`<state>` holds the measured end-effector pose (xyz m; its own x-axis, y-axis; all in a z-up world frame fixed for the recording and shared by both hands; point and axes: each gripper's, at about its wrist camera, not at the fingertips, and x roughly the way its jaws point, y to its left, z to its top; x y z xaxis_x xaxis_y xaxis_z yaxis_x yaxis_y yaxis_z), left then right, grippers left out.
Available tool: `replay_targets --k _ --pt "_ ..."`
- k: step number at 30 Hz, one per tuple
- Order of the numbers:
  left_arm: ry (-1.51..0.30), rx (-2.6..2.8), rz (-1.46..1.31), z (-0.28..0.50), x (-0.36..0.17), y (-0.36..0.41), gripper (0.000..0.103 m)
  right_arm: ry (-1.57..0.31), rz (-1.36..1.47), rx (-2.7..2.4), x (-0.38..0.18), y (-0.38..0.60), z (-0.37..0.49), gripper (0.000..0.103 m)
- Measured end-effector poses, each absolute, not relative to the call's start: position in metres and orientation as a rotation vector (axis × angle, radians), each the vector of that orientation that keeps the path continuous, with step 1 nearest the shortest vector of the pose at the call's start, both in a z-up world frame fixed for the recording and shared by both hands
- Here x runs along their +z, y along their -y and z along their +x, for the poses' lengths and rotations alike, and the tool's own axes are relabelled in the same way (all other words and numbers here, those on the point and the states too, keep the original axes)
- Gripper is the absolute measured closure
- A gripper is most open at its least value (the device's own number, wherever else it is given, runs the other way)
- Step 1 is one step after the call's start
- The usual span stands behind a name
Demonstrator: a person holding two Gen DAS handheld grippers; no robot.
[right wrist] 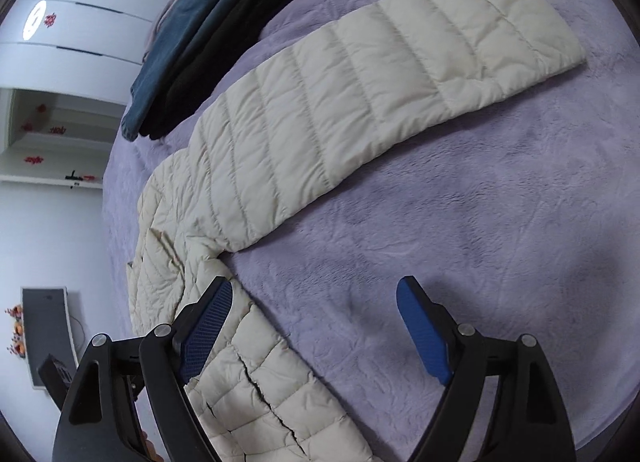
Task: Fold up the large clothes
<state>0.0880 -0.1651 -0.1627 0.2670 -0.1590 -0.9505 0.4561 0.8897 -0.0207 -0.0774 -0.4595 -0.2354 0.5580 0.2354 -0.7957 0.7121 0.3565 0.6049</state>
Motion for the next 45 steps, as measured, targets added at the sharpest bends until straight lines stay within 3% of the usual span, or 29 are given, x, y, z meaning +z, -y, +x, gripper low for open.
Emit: replay_targets --k 19,21,23,25,36,45 --pt "-1.250 -0.391 0.271 0.094 -0.177 0.185 0.000 -0.518 1.727 -0.399 -0.295 0.556 -0.069 0.019" --pt "-1.251 -0.374 0.262 0.098 -0.178 0.181 0.000 -0.496 1.748 -0.404 -0.296 0.556 -0.070 0.036" --pt "-1.252 -0.360 0.249 0.103 -0.179 0.179 0.000 -0.492 1.752 -0.398 -0.296 0.559 -0.071 0.069" --pt "-1.244 -0.355 0.239 0.107 -0.179 0.179 0.000 -0.485 1.742 -0.382 -0.293 0.559 -0.068 0.090" --pt "-1.140 -0.380 0.245 0.143 -0.198 0.235 0.000 -0.462 1.497 -0.166 -0.216 0.551 -0.042 0.091" --pt "-1.187 -0.404 0.337 0.146 -0.247 0.281 0.000 -0.513 1.268 -0.020 -0.155 0.519 -0.007 0.091"
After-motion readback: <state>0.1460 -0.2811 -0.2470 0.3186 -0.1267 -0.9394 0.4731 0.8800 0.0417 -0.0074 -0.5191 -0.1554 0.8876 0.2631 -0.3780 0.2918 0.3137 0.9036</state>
